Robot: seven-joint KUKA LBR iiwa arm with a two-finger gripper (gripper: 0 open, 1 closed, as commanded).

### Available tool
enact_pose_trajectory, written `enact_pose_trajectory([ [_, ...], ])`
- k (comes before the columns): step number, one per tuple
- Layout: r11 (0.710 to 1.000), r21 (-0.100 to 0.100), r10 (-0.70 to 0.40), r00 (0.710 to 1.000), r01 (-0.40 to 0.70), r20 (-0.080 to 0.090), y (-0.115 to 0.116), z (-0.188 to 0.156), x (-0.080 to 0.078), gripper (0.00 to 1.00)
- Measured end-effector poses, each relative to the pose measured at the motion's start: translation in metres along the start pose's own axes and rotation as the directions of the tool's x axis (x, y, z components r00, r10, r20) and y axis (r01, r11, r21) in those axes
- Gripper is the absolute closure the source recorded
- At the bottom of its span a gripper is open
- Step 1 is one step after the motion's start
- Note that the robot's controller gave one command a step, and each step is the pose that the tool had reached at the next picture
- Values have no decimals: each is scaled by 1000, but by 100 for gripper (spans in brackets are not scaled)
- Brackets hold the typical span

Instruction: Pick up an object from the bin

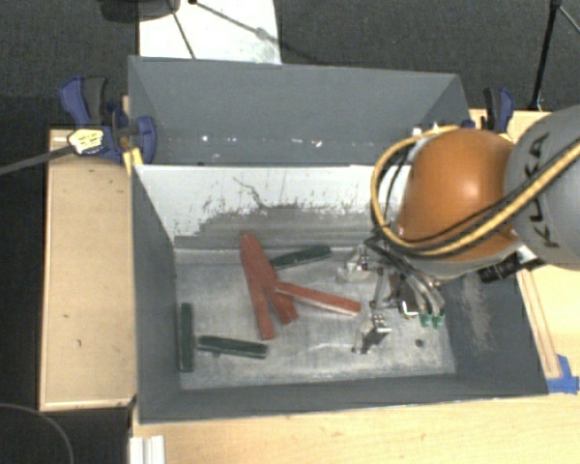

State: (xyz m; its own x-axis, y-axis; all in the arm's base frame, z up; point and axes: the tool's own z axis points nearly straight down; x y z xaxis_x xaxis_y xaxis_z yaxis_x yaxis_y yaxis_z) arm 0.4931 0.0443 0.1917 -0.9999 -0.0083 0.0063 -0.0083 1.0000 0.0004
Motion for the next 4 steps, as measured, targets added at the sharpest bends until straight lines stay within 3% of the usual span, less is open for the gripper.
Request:
enact_pose_trajectory([
  [1,1000,-1,2,1000,-2,9,0,-4,-2,0],
  [2,998,0,-67,998,67,14,-7,28,-28,0],
  [3,996,1,-90,996,90,16,-10,41,-35,0],
  [4,999,-1,-54,998,54,20,2,116,-32,100],
])
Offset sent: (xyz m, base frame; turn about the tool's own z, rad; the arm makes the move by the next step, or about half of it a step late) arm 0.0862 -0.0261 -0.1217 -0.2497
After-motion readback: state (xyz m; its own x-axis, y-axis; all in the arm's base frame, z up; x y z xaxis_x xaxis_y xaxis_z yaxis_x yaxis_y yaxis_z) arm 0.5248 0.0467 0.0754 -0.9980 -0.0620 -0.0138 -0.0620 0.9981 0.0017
